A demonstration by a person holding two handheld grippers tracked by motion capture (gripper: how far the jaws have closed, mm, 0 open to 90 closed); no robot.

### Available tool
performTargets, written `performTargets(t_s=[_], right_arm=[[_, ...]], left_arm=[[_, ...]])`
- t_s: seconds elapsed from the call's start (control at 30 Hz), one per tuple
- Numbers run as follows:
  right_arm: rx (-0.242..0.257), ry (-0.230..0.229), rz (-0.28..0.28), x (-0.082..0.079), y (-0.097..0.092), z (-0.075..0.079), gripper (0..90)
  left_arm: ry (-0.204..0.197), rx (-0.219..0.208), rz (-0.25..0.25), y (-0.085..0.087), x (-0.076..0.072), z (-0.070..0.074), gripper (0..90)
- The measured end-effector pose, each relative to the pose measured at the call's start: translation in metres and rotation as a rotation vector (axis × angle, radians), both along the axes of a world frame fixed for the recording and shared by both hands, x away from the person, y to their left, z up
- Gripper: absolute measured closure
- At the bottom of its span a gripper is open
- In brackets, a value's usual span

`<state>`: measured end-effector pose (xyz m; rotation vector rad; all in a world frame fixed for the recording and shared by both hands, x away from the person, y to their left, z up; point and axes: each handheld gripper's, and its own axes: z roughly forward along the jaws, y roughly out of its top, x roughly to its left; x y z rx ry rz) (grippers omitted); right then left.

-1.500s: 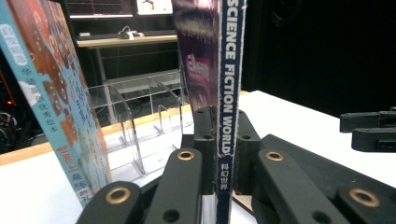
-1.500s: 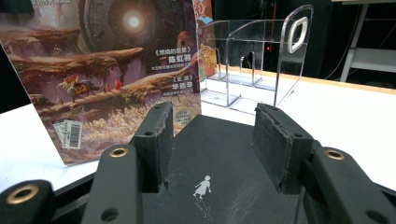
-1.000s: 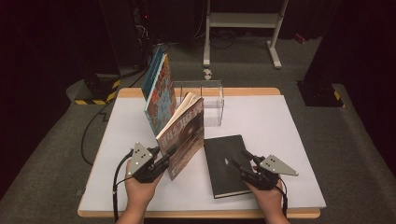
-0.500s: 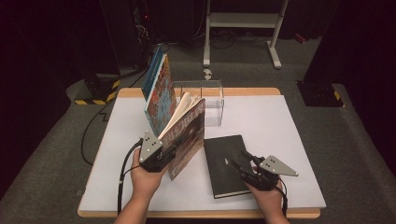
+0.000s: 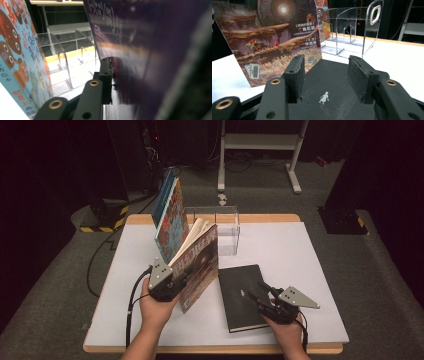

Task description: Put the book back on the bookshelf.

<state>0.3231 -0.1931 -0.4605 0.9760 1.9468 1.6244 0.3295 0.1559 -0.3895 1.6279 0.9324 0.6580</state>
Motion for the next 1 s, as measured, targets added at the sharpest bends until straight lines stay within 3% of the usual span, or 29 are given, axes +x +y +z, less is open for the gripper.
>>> performTargets(t_s=[0.13, 0.4, 0.67, 1.0], right_arm=[[0.006, -0.001, 0.005, 0.0, 0.0, 0.0, 47.5], [0.017, 0.002, 0.007, 0.001, -0.002, 0.0, 47.7], [0.038, 0.005, 0.006, 0.001, -0.004, 0.001, 47.9], [0.049, 0.0, 0.014, 0.0, -0.004, 0.004, 47.9]], left_arm=[[-0.001, -0.013, -0.01, -0.001, -0.001, -0.001, 82.9], [-0.022, -0.023, 0.029, -0.005, -0.001, -0.001, 83.7], [-0.045, -0.04, 0.059, -0.007, 0.002, 0.009, 83.7], [-0.06, -0.024, 0.141, -0.008, 0.018, 0.018, 83.7]])
